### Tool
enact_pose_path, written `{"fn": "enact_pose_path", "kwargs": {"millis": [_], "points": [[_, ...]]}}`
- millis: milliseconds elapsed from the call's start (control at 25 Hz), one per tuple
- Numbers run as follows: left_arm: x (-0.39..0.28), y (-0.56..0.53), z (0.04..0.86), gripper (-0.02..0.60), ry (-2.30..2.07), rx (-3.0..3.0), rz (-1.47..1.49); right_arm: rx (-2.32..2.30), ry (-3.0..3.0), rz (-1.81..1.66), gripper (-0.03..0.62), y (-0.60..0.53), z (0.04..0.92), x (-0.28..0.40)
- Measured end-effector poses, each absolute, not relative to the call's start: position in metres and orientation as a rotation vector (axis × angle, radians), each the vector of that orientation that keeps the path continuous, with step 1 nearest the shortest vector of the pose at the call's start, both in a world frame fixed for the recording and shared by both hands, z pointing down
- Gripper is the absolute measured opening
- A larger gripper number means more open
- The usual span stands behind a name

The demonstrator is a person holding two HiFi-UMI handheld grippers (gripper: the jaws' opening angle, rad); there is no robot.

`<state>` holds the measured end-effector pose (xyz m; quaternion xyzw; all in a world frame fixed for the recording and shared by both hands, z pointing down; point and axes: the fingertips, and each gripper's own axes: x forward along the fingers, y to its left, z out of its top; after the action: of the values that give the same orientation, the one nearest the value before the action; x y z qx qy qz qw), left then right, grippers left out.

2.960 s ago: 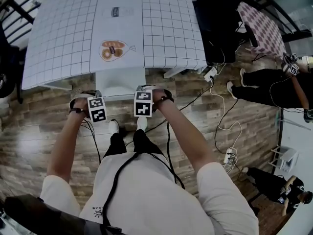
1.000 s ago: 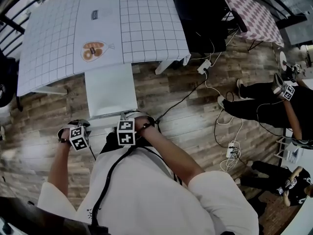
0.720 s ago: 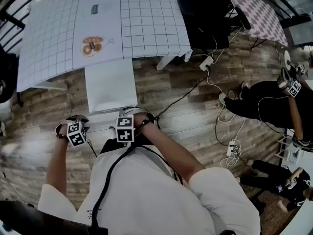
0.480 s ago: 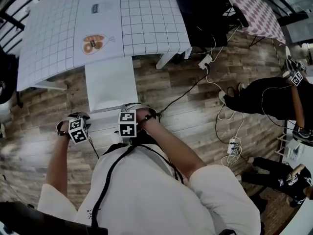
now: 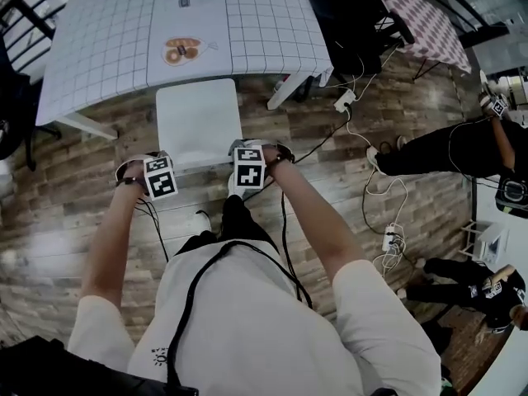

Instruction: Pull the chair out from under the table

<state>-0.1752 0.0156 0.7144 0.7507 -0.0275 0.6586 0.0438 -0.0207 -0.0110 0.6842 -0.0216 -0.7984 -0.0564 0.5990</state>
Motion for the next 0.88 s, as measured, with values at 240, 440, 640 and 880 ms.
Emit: {"fn": "enact_pose_path", "kwargs": {"millis": [240, 440, 640, 880], "points": [[-0.1795, 0.0194, 0.7134, 0.083, -0.079, 2.316, 2.028, -0.024, -1.783, -0.128, 0.092, -0.0096, 0.6878, -0.0241], [-0.1806, 0.0225, 0.7150, 0.084, -0.081, 2.315, 2.024, -0.008, -1.772, -0.125, 0.097, -0.0075, 0.6889, -0.0253], [-0.1793, 0.0216, 0.7141, 0.084, -0.086, 2.308, 2.026, -0.034, -1.790, -0.147, 0.089, -0.0080, 0.6874, -0.0243], [-0.1731, 0.0198, 0.7146, 0.086, -0.084, 2.315, 2.031, -0.061, -1.804, -0.149, 0.084, -0.0078, 0.6876, -0.0173]]}}
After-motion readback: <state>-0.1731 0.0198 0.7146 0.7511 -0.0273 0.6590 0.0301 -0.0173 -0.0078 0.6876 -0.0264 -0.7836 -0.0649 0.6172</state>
